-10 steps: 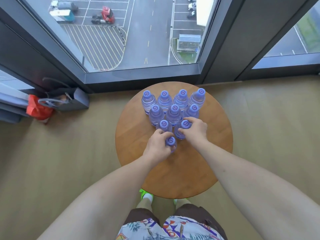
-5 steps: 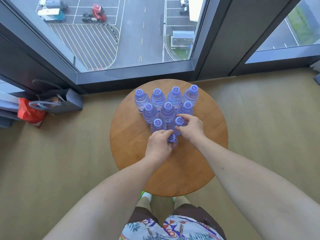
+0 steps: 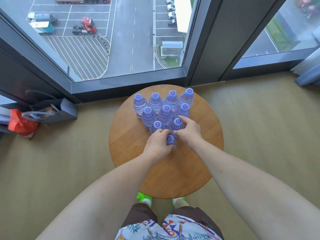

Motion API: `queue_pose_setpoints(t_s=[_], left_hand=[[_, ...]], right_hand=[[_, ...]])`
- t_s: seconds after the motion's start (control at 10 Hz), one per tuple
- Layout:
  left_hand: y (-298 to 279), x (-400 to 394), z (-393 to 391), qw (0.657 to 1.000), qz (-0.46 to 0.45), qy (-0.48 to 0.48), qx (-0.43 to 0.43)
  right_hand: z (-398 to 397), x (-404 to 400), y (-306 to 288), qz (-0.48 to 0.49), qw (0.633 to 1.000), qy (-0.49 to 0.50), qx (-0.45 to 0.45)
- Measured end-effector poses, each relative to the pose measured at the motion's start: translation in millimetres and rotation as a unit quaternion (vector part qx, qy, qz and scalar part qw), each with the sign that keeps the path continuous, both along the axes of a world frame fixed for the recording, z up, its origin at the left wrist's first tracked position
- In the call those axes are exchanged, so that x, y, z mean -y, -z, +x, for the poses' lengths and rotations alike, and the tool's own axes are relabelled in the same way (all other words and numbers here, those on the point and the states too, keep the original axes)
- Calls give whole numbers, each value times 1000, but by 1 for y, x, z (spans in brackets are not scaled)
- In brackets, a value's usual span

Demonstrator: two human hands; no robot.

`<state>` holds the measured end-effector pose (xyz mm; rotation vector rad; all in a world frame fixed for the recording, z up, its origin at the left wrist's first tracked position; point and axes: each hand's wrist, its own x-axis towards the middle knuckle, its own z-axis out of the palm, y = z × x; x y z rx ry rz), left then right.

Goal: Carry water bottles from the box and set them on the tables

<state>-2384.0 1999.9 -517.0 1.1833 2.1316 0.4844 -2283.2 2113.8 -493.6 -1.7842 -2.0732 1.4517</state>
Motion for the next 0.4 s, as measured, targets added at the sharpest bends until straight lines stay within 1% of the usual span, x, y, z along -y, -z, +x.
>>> queue_pose_setpoints(t_s=[0.1, 0.2, 0.3, 0.4], left_hand=[[-3, 6, -7, 1000, 15, -1, -7], [-13, 11, -20, 999, 35, 20, -24], [-40, 13, -38, 997, 42, 26, -51], [-72, 12, -48, 995, 51, 17, -80]], right_hand=[[1, 15, -11, 13, 1000, 15, -3], [2, 29, -24, 32, 999, 21, -3], [2, 40, -42, 33, 999, 12, 9], [1, 49, -64, 57, 998, 5, 0]])
